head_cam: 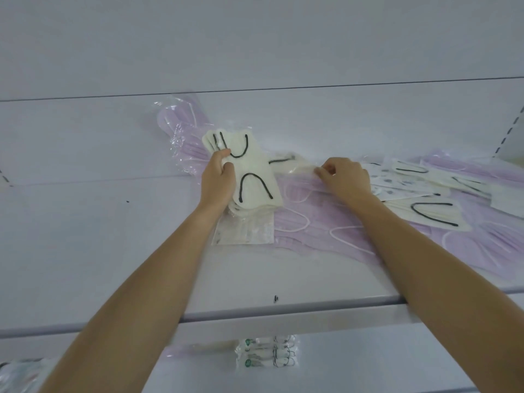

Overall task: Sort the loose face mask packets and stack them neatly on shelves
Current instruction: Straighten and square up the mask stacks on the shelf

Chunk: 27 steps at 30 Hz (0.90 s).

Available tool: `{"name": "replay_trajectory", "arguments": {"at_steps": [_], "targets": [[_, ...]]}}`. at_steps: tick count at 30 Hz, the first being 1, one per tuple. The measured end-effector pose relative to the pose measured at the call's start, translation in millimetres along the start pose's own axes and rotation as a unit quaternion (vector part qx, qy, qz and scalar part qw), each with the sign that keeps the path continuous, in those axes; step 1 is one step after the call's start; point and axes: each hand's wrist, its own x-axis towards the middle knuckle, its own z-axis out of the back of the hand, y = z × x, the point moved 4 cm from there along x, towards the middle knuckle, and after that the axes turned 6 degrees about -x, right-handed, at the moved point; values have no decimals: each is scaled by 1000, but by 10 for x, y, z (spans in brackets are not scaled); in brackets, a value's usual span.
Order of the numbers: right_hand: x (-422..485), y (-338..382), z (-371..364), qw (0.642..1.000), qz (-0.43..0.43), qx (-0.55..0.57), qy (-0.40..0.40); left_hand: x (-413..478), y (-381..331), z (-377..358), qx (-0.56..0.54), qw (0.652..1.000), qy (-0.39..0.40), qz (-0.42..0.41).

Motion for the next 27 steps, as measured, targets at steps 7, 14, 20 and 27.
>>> {"name": "replay_trajectory", "arguments": {"at_steps": [7,14,20,27], "targets": [[-25,42,184,979,-15,179,-98,-20,-60,-52,-19,999,36,-15],[-277,549,-98,966,172,158,112,-73,-99,-211,-82,990,112,-20],[-103,325,-115,982,103,136,86,-8,-53,-95,-77,994,77,-6],[-12,245,22,963,17,270,6,-55,-151,-78,-73,995,57,-42]]}}
